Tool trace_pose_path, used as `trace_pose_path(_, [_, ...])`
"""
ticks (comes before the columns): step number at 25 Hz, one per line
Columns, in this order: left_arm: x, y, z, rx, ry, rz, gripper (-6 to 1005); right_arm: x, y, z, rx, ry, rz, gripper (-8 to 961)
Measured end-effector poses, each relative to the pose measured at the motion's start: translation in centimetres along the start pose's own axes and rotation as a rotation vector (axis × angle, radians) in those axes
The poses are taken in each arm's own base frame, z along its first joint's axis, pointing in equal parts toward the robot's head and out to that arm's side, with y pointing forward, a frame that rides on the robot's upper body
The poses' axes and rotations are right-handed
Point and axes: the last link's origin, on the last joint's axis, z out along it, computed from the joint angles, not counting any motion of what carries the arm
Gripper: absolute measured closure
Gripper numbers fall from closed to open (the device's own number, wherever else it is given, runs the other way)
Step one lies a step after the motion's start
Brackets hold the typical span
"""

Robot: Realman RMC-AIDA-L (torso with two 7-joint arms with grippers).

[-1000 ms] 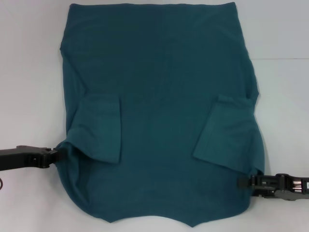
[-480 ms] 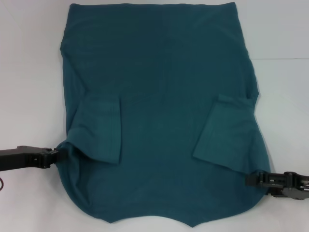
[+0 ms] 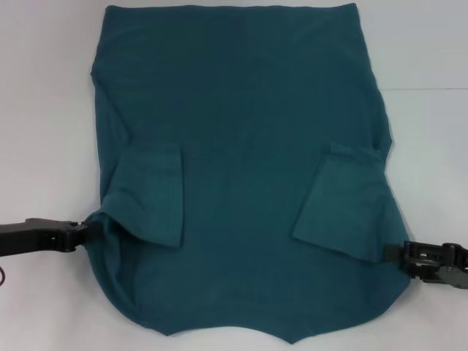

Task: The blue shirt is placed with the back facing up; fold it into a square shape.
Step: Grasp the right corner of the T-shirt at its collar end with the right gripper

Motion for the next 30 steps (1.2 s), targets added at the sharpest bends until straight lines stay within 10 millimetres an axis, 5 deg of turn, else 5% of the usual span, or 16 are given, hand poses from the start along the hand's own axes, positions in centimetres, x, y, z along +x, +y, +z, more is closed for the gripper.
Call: trace_pose_path(30, [0.44,-0.12,0.08,0.009,0.007,0.003,971,0.73,0.19,0.06,-0.027,0.025,0.005,107])
